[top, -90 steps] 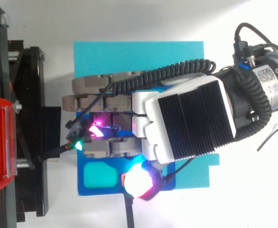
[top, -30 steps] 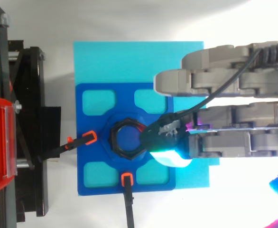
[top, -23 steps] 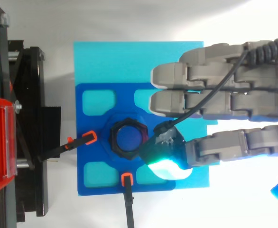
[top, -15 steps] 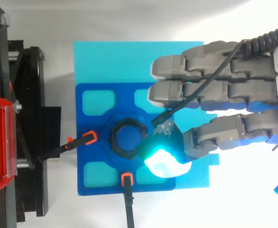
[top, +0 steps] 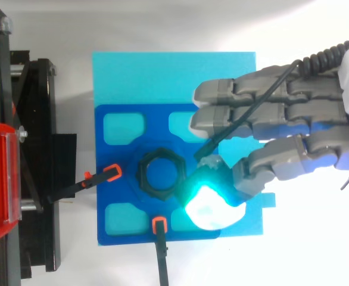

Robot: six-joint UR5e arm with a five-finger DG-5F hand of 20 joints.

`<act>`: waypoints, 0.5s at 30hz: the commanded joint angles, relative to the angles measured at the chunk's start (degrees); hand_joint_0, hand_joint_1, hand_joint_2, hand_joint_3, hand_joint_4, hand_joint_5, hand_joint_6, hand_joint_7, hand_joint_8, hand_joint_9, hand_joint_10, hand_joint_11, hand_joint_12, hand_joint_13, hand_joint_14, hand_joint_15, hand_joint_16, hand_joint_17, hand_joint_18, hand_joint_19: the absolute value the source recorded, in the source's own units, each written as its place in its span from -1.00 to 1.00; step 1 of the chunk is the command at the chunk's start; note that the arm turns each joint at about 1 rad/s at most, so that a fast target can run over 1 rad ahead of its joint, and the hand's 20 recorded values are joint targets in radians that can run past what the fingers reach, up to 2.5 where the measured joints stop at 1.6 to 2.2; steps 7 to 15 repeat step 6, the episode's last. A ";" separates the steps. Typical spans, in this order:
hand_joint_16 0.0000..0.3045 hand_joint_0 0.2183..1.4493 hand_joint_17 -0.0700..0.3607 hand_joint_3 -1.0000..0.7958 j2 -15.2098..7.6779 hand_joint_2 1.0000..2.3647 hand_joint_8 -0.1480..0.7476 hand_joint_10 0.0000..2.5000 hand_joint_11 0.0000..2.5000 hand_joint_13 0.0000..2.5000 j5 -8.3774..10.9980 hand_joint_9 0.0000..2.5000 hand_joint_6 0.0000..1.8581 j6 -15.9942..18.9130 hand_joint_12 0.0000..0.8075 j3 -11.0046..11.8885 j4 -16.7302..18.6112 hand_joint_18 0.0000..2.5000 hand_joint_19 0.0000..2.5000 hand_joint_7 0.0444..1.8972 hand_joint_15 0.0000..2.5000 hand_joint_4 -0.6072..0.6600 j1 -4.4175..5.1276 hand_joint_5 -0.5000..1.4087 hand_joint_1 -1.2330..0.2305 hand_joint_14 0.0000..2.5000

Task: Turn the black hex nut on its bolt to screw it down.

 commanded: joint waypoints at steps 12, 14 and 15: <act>-0.68 -0.59 -0.17 -0.44 0.01 -1.00 -0.27 -1.00 -1.00 -1.00 2.75 -1.00 -0.46 5.09 -0.14 0.00 -1.30 -1.00 -0.74 -0.51 -1.00 0.31 0.00 -0.77 0.06 -1.00; -0.68 -0.59 -0.17 -0.44 0.01 -1.00 -0.27 -1.00 -1.00 -1.00 2.75 -1.00 -0.46 5.09 -0.14 0.00 -1.30 -1.00 -0.74 -0.51 -1.00 0.31 0.00 -0.77 0.06 -1.00; -0.68 -0.59 -0.17 -0.44 0.01 -1.00 -0.27 -1.00 -1.00 -1.00 2.75 -1.00 -0.46 5.09 -0.14 0.00 -1.30 -1.00 -0.74 -0.51 -1.00 0.31 0.00 -0.77 0.06 -1.00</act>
